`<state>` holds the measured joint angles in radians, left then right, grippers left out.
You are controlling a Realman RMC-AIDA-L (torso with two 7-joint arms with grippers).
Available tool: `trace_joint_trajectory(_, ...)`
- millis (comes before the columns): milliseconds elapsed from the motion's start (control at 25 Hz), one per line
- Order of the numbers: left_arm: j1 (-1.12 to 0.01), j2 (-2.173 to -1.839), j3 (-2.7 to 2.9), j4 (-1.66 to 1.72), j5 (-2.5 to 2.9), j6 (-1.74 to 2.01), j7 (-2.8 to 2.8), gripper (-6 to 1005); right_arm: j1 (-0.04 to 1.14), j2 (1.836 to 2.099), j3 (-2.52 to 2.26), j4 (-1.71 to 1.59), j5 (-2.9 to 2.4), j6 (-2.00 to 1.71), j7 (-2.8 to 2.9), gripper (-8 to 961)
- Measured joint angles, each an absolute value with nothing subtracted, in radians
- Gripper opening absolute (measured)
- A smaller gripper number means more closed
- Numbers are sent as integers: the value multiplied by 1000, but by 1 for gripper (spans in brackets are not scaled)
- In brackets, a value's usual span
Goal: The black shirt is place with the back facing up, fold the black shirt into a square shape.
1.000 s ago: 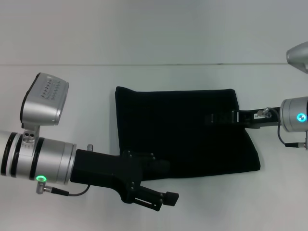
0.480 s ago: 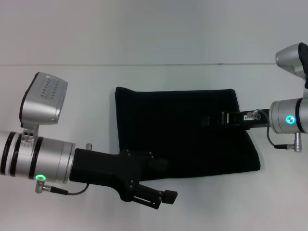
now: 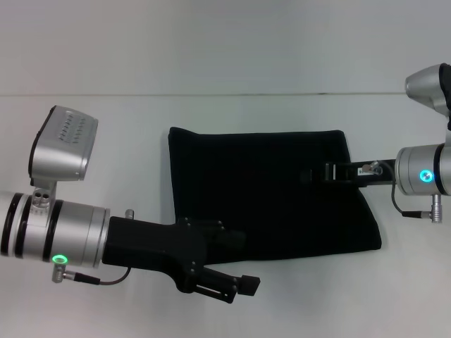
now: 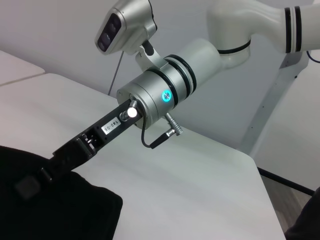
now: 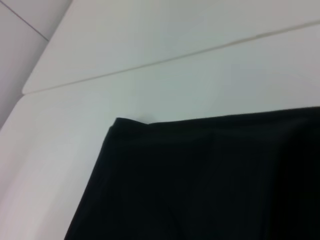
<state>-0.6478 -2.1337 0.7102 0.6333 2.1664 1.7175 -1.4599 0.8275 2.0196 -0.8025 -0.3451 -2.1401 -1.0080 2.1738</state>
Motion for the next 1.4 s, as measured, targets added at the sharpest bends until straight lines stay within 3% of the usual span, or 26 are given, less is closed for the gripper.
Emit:
trace_joint_trajectory(160,-648,-2134,710,633,2165,1717,-1460,922,816,2016,-802,-347,-2063,-1035,2082,85)
trace_joint_trajectory(640,-640,-2134,659,632,2152,1720,-1453,921,780,2019,-802,-482,-1989,-1144,2018,84)
trace_joint_trajectory(1400,-638,-2139,651,631,2140,1718,-1481,922,696,1988,-794,-538,-1988,-1232,2034,85)
